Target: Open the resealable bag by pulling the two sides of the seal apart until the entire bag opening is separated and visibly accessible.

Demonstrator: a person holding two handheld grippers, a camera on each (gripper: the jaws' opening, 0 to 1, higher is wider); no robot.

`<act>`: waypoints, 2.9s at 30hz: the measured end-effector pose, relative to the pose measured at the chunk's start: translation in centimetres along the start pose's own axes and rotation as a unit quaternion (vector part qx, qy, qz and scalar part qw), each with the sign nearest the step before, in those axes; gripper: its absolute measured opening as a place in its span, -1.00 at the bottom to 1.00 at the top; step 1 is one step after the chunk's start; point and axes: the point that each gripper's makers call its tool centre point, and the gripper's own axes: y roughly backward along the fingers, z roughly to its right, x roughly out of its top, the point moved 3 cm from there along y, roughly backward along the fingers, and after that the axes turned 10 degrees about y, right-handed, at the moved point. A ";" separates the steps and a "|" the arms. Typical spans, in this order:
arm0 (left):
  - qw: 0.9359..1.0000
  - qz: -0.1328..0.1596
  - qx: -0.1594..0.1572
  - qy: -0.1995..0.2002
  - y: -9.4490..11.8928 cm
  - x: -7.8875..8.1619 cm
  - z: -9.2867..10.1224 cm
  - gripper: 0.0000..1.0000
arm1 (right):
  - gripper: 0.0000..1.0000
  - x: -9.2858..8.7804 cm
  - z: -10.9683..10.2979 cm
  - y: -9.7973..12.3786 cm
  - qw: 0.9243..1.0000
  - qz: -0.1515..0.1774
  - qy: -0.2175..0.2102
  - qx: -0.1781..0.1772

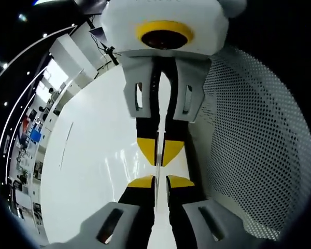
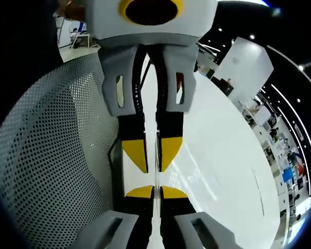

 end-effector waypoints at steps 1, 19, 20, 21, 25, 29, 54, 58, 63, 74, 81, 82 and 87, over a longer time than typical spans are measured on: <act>1.000 -0.001 -0.001 -0.002 -0.1 0.0 0.1 -0.90 | -1.00 0.1 0.0 0.0 1.000 0.001 0.000 0.000; 1.000 -0.013 -0.005 -0.005 -0.2 -0.4 0.1 -1.00 | -0.97 0.8 -0.4 -0.1 1.000 0.019 -0.001 0.021; 1.000 -0.013 -0.005 -0.006 -0.1 -0.3 0.1 -1.00 | -0.94 1.0 -0.4 -0.1 0.999 0.024 0.003 0.024; 1.000 -0.012 -0.008 -0.005 -0.2 -0.2 0.1 -1.00 | -0.93 1.0 -0.5 -0.1 0.999 0.021 0.004 0.027; 1.000 -0.012 -0.012 -0.008 -0.2 -0.1 0.2 -1.00 | -0.93 0.9 -0.5 -0.2 0.999 0.017 0.015 0.031; 1.000 -0.011 -0.018 -0.008 -0.2 -0.1 0.2 -1.00 | -1.00 0.8 -0.5 -0.2 0.999 0.016 0.007 0.037; 1.000 -0.006 -0.019 -0.004 0.1 -0.3 0.2 -1.00 | -1.00 0.2 -0.7 0.4 0.998 0.022 -0.038 0.051; 1.000 -0.005 -0.016 0.007 0.3 -0.6 0.0 -1.00 | -1.00 -0.1 -0.7 0.4 0.998 0.019 -0.037 0.053; 1.000 -0.005 -0.013 0.015 0.6 -1.0 -0.1 -1.00 | -1.00 -0.9 -0.8 0.6 0.998 0.010 -0.036 0.052; 1.000 -0.001 -0.002 0.025 1.1 -1.3 -0.2 -1.00 | -1.00 -2.0 -0.9 1.1 0.998 0.002 -0.042 0.054; 0.999 -0.004 0.001 0.034 1.5 -1.7 -0.3 -1.00 | -1.00 -3.3 -1.2 1.3 0.998 -0.016 -0.039 0.054; 0.999 -0.004 0.003 0.035 1.5 -1.9 -0.4 -1.00 | -1.00 -3.5 -1.3 1.4 0.998 -0.017 -0.040 0.054; 0.999 -0.005 0.007 0.038 1.7 -2.3 -0.4 -1.00 | -1.00 -4.2 -1.4 1.9 0.997 -0.023 -0.053 0.054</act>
